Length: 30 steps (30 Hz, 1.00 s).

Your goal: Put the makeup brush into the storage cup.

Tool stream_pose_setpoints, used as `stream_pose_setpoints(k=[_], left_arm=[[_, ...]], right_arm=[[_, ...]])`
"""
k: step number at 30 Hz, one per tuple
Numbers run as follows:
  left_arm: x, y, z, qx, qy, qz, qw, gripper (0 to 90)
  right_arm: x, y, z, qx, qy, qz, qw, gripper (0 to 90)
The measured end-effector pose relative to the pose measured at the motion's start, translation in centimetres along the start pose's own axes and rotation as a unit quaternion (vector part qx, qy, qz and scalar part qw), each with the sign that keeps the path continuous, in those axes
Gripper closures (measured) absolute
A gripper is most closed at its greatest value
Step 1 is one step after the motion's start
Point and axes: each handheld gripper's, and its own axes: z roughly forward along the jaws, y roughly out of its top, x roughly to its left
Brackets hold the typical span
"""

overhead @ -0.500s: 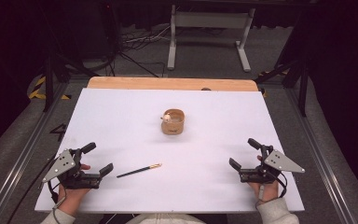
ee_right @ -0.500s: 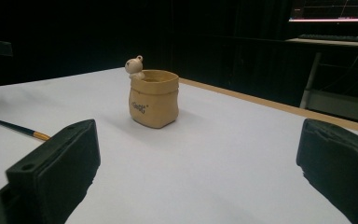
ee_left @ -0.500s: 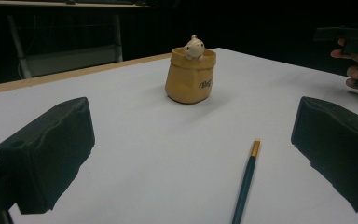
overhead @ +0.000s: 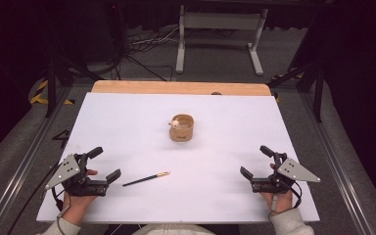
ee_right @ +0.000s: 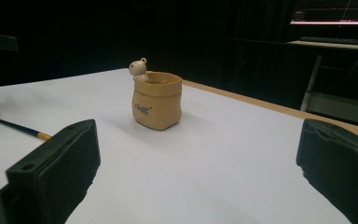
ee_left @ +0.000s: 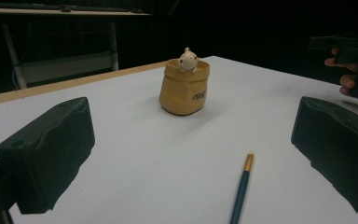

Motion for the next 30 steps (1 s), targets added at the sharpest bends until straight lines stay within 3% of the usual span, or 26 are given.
stream_pose_setpoints(k=[9,14,25,30], left_arm=[[-0.4,1.3,1.0,-0.007,-0.016,0.004,0.9998,0.1],[-0.4,1.8,1.7,-0.017,-0.036,-0.011,0.9992,0.1],[-0.9,2.7,3.8,-0.003,-0.059,-0.020,0.9981,0.1],[-1.0,3.1,4.3,-0.010,-0.063,-0.016,0.9978,0.1]], right_arm=[[-0.2,0.0,-0.2,-0.003,-0.004,0.008,1.0000,0.0],[-0.2,0.0,-0.1,-0.003,-0.004,0.007,1.0000,0.0],[-0.2,-0.1,0.1,-0.003,0.002,0.009,1.0000,0.0],[-0.2,-0.2,0.1,-0.003,0.005,0.012,0.9999,0.0]])
